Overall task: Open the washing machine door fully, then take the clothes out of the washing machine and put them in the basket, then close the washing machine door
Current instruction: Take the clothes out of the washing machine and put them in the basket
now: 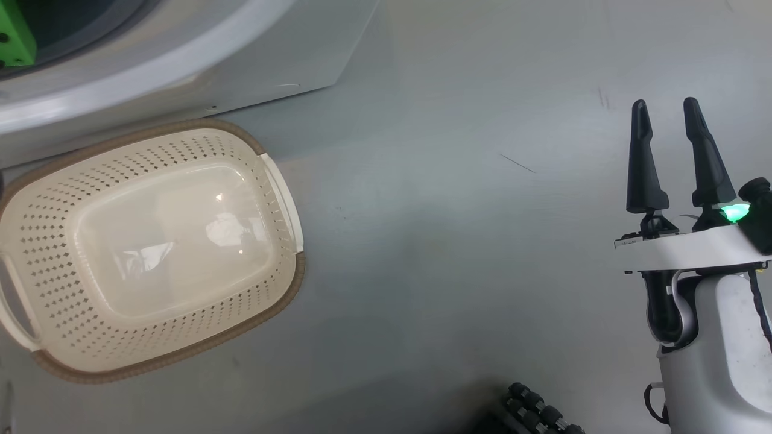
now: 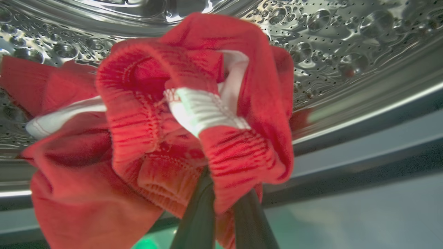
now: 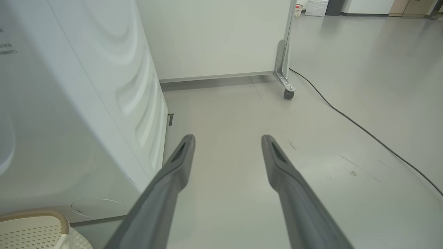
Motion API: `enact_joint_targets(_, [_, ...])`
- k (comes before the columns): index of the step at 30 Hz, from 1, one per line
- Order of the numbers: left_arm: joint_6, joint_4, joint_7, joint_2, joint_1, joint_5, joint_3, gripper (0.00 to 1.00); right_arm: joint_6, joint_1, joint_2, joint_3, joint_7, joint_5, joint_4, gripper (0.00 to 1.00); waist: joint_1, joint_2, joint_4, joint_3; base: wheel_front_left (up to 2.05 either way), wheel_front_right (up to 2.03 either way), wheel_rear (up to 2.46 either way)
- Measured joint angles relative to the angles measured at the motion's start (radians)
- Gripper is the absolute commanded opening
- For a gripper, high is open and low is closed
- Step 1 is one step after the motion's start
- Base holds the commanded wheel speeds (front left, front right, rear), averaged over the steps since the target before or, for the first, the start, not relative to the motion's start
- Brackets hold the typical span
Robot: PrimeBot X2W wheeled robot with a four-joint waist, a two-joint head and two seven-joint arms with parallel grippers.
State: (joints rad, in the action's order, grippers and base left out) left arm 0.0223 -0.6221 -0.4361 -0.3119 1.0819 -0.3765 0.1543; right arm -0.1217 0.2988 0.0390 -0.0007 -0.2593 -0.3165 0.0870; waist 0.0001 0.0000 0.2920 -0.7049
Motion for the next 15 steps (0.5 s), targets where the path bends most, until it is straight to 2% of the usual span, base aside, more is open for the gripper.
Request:
enact_joint_targets(5, [-0.002,0.0,0.032,0.03,0.0,0.0,0.01,0.0,0.0,0.0,0.0,-0.022,0.0,0.002,0.0,1.0,0.0,0.0,-0.022,0.004,0.0,0.0,0.0])
enact_joint_targets(15, [-0.002,0.053,0.206,0.075,-0.003,0.0,0.011,0.0,0.0,0.0,0.006,-0.051,0.0,0.026,-0.007,1.0,0.0,0.0,-0.084,0.02,0.0,0.0,0.0])
